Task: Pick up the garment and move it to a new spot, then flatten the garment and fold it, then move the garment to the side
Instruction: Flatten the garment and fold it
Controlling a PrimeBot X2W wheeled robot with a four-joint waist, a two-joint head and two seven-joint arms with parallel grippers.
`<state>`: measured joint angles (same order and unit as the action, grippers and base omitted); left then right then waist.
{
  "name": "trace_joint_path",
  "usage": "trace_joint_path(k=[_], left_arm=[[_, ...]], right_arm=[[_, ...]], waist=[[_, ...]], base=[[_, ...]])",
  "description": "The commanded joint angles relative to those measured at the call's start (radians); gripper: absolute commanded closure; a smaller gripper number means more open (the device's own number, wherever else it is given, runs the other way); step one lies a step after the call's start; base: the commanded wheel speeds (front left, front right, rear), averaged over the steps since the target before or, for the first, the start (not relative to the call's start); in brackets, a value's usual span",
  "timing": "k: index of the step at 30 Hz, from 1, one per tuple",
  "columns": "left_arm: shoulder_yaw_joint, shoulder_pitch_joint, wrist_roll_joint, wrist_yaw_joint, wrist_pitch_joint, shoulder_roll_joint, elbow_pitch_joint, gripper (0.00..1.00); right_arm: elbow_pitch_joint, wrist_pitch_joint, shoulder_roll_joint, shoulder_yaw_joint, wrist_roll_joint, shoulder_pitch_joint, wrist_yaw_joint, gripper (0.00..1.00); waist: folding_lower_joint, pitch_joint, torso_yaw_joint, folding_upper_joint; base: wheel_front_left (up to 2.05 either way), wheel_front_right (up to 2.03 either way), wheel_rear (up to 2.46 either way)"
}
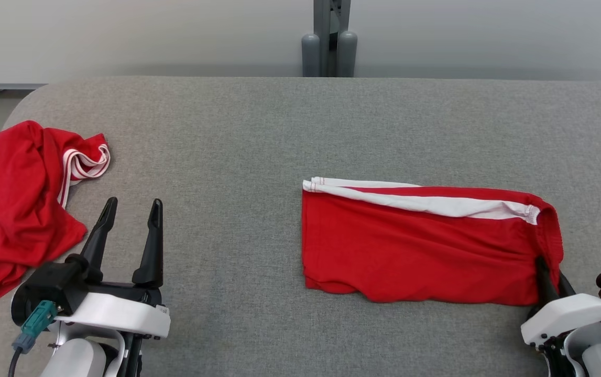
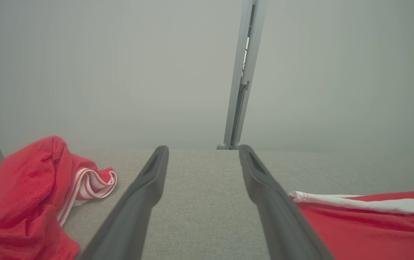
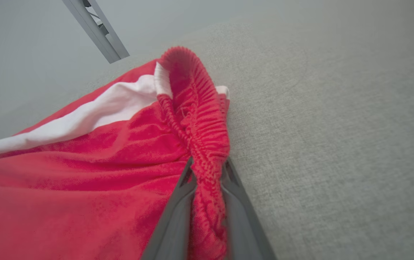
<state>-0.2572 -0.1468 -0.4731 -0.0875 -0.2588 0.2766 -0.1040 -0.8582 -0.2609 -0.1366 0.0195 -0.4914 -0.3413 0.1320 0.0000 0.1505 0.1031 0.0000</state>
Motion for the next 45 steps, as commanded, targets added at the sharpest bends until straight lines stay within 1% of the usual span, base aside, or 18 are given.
trace_joint_path(k=[1,3,5,6,11,13,16,20,27,28,29,30,35,36,40,43,45], left_arm=[[0.006,0.003,0.009,0.006,-0.004,0.003,0.000,0.00],[0.010,0.004,0.009,0.006,-0.005,0.003,0.001,0.00],[0.012,0.006,0.011,0.009,-0.005,0.005,0.000,0.00],[0.015,0.008,0.013,0.008,-0.005,0.005,-0.001,0.00],[0.009,0.007,0.018,0.013,-0.005,-0.004,-0.005,0.00],[0.006,0.003,0.019,0.016,-0.005,-0.008,-0.008,0.00],[0.001,-0.005,0.018,0.023,-0.005,-0.017,-0.012,0.00],[-0.006,-0.019,0.019,0.030,-0.005,-0.029,-0.023,0.00],[-0.013,-0.031,0.024,0.045,-0.005,-0.054,-0.041,0.00],[-0.012,-0.030,0.026,0.047,-0.005,-0.056,-0.043,0.00],[-0.011,-0.031,0.028,0.049,-0.005,-0.058,-0.045,0.00],[-0.010,-0.031,0.029,0.052,-0.005,-0.060,-0.046,0.00],[-0.001,-0.029,0.035,0.054,-0.005,-0.068,-0.050,0.00],[-0.001,-0.029,0.035,0.054,-0.005,-0.068,-0.050,0.00],[0.003,-0.020,0.040,0.060,-0.004,-0.069,-0.056,0.00],[0.006,-0.016,0.043,0.061,-0.004,-0.070,-0.059,0.00],[0.008,-0.010,0.045,0.059,-0.004,-0.068,-0.061,0.00]], right_arm=[[0.009,-0.006,-0.009,-0.005,-0.003,0.006,-0.002,1.00],[0.038,-0.007,-0.004,0.005,0.005,-0.001,-0.001,1.00],[0.076,-0.003,0.012,0.037,0.017,-0.018,-0.001,1.00],[0.132,0.014,0.032,0.089,0.031,-0.034,-0.001,1.00],[0.281,0.089,0.070,0.250,0.035,-0.050,-0.001,1.00],[0.329,0.111,0.077,0.303,0.021,-0.055,-0.001,1.00],[0.360,0.138,0.082,0.380,-0.008,-0.068,-0.001,1.00],[0.339,0.145,0.083,0.484,-0.090,-0.103,-0.001,1.00],[0.177,0.124,0.083,0.580,-0.161,-0.182,-0.001,1.00],[0.156,0.119,0.083,0.591,-0.173,-0.191,-0.001,0.88],[0.140,0.113,0.083,0.600,-0.188,-0.200,-0.001,0.55],[0.124,0.110,0.083,0.614,-0.201,-0.209,-0.001,0.00],[0.108,0.089,0.083,0.707,-0.269,-0.237,-0.001,0.00],[0.108,0.089,0.083,0.707,-0.269,-0.237,-0.001,0.00],[0.152,0.090,0.083,0.808,-0.329,-0.240,-0.001,0.00],[0.179,0.067,0.082,0.857,-0.344,-0.249,-0.001,0.00],[0.188,0.039,0.082,0.862,-0.331,-0.253,-0.001,0.00]], waist=[[0.0000,-0.001,-0.008,0.0000],[0.0000,-0.002,-0.017,0.0000],[0.0000,-0.004,-0.026,0.0000],[0.0000,-0.006,-0.034,0.0000],[0.0000,-0.013,-0.037,0.0000],[0.0000,-0.013,-0.030,0.0000],[0.0000,-0.010,-0.013,0.0000],[0.0000,-0.006,0.020,0.0000],[0.0000,0.002,0.077,0.0000],[0.0000,0.003,0.082,0.0000],[0.0000,0.005,0.086,0.0000],[0.0000,0.006,0.088,0.0000],[0.0000,0.008,0.088,0.0000],[0.0000,0.008,0.088,0.0000],[0.0000,0.002,0.073,0.0000],[0.0000,-0.006,0.057,0.0000],[0.0000,-0.015,0.044,0.0000]], base=[[0.00,0.00,0.00],[0.00,0.00,0.00],[0.00,0.00,0.00],[0.00,0.00,0.00],[0.00,0.00,0.00],[0.00,0.00,0.00],[0.00,0.00,0.00],[0.00,0.00,0.00],[0.00,0.00,0.00],[0.00,0.00,0.00],[0.00,0.00,0.00],[0.00,0.00,0.00],[0.00,0.00,0.00],[0.00,0.00,0.00],[0.00,0.00,0.00],[0.00,0.00,0.00],[0.00,0.00,0.00]])
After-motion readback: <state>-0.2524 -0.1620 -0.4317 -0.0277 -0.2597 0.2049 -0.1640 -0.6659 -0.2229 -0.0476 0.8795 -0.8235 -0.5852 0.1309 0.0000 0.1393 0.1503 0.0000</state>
